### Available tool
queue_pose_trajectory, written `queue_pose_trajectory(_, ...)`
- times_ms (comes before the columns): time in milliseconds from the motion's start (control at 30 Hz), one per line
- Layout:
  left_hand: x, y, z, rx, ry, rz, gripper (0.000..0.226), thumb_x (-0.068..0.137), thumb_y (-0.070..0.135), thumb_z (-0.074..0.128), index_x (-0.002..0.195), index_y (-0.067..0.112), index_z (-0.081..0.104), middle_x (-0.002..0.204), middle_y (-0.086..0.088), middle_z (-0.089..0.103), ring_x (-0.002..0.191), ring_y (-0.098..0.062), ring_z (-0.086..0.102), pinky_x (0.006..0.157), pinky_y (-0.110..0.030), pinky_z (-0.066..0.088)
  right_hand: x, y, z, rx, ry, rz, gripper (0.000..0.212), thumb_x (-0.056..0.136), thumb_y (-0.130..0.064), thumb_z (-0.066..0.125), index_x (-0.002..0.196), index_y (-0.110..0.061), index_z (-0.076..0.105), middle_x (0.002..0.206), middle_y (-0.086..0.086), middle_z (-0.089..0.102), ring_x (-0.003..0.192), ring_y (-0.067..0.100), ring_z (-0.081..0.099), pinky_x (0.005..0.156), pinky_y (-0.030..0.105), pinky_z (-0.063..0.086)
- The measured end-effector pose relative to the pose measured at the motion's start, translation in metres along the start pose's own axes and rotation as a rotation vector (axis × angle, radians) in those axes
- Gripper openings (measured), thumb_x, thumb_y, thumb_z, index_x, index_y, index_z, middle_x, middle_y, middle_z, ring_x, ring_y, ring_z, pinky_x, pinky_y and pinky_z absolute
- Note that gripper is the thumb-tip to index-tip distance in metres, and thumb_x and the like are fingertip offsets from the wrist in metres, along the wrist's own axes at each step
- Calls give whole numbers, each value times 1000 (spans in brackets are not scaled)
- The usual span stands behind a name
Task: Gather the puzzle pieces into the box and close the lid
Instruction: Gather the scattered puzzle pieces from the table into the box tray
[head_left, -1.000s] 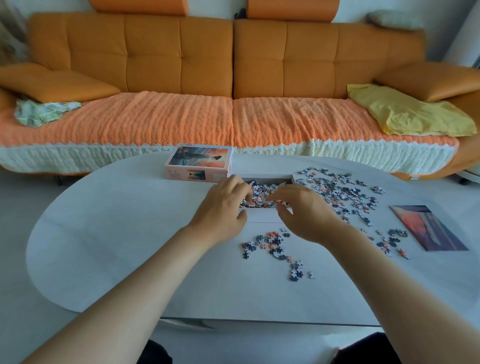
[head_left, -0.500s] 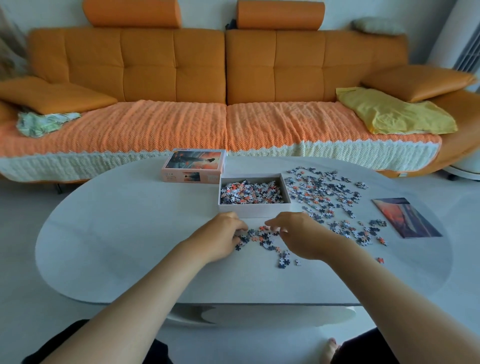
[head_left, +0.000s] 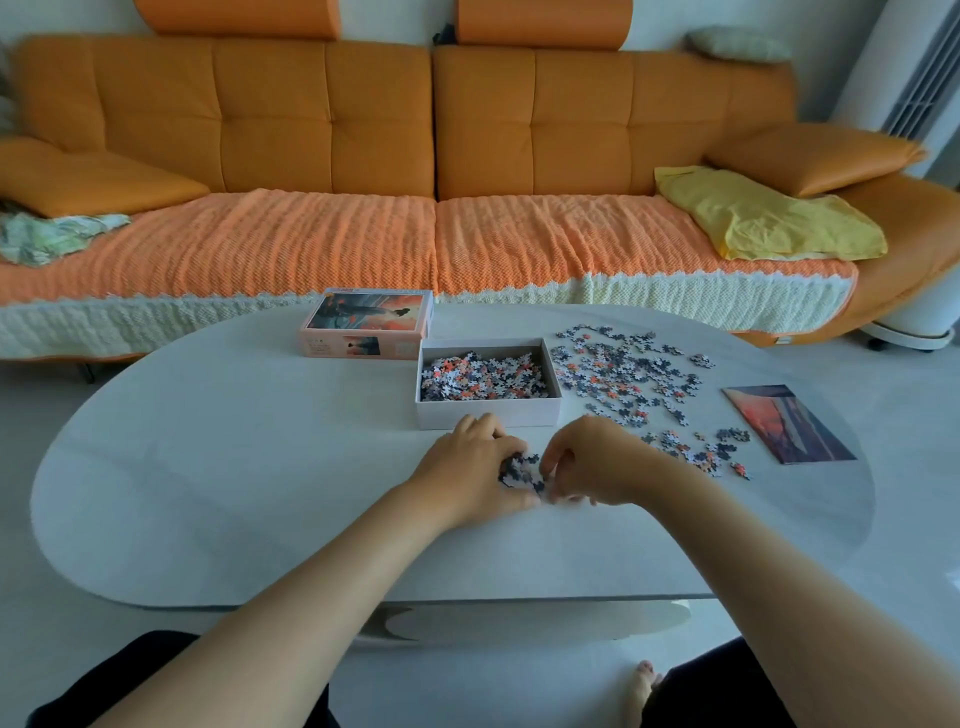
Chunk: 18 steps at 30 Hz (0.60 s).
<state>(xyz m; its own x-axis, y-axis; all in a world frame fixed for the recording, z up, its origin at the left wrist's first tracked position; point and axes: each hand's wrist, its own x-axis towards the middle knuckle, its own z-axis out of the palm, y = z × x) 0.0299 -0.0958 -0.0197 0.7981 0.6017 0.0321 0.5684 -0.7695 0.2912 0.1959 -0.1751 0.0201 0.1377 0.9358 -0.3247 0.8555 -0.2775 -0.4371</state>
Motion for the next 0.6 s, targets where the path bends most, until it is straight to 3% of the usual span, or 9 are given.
queue_pose_trajectory(133, 2, -13, -8, -150, -20, 4, 47, 84, 47, 67, 127, 31, 59, 117, 10, 48, 121, -11, 39, 96, -34, 44, 8, -4, 7, 71, 122, -33, 22, 80, -14, 71, 100, -23, 66, 82, -6, 68, 56, 16, 66, 50, 28, 56)
queue_pose_trajectory(267, -1, -25, -19, -159, -70, -25, 63, 82, 52, 68, 139, 32, 49, 125, 10, 45, 120, -10, 42, 96, -31, 43, 14, -3, 1, 18, 133, -58, 30, 83, -21, 73, 109, -25, 60, 93, -7, 61, 59, 6, 57, 44, 13, 41)
queue_pose_trajectory(367, -5, -39, -26, -51, -141, -73, 76, 77, 58, 69, 144, 33, 40, 128, 11, 39, 124, -8, 36, 100, -33, 41, 15, -4, 0, -63, 103, -15, 28, 86, -20, 66, 114, -24, 63, 95, -8, 59, 68, 8, 59, 52, 17, 48)
queue_pose_trajectory(500, -7, -45, -24, -101, -140, -99, 58, 84, 42, 70, 137, 27, 52, 106, 10, 41, 95, -8, 48, 85, -25, 42, 24, -12, 13, -34, 162, -42, 23, 88, -18, 63, 109, -22, 69, 100, -4, 63, 69, 8, 57, 63, 21, 50)
queue_pose_trajectory(600, -4, -41, -23, -101, -126, -79, 50, 88, 35, 68, 135, 24, 56, 105, 7, 45, 93, -10, 49, 83, -25, 41, 30, -20, 19, -44, 157, -81, 27, 89, -14, 58, 113, -22, 67, 105, -2, 65, 75, 9, 56, 67, 21, 49)
